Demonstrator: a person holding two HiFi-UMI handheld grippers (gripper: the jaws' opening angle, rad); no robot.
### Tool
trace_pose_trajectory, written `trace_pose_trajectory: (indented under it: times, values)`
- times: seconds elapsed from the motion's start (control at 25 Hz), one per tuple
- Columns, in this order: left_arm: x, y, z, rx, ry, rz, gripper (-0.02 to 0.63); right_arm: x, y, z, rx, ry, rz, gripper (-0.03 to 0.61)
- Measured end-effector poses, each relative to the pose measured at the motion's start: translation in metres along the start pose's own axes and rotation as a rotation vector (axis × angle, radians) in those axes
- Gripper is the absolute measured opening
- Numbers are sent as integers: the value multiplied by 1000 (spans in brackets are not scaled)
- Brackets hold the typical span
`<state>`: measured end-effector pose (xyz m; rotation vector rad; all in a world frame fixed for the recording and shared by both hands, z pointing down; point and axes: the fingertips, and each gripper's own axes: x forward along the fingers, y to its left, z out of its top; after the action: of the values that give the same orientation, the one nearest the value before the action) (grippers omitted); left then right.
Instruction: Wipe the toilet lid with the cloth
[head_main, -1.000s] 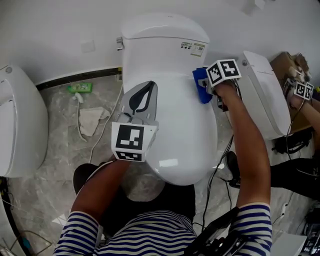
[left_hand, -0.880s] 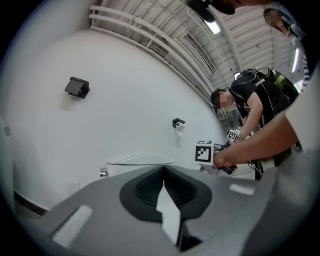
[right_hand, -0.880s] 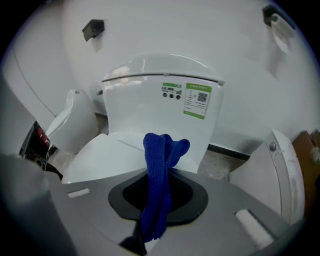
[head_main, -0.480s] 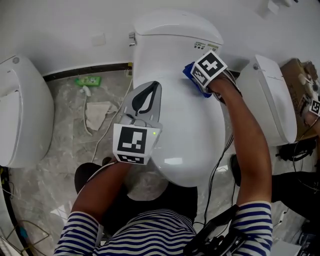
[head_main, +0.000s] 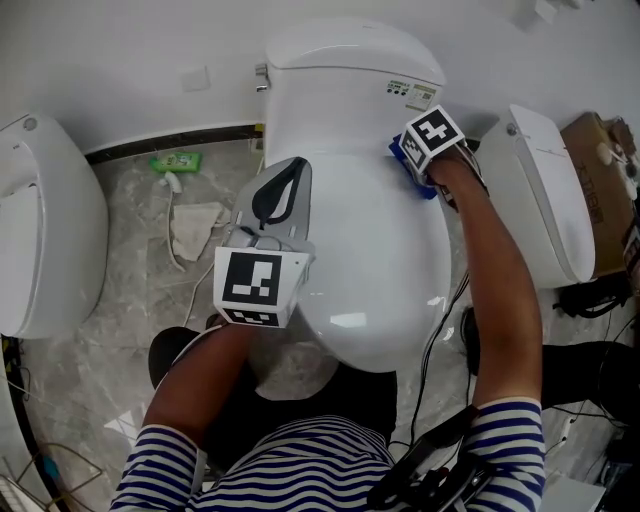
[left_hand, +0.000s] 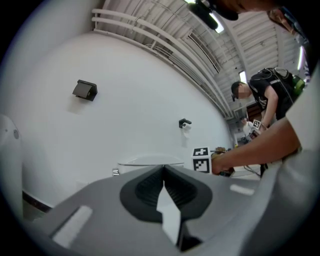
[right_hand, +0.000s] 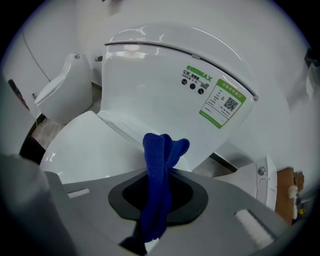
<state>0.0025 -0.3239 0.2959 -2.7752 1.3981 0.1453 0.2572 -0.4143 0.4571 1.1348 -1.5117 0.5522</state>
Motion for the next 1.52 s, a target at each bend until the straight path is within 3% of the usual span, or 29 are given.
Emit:
trace_pose_trajectory:
  times: [0.6, 1.08, 1.32, 1.52]
  values:
    - [-42, 32, 27, -3, -47, 68, 5, -20, 136, 75, -144, -55, 147, 58]
    - [-68, 64, 36, -12, -65, 123, 5, -25, 240, 107, -249, -56, 302, 58]
    - [-64, 56, 34, -6, -59, 111, 5, -27, 242, 108, -245, -77, 321, 58]
    - [-55, 51, 29, -3, -54, 98, 5, -46, 189, 99, -170, -111, 289, 58]
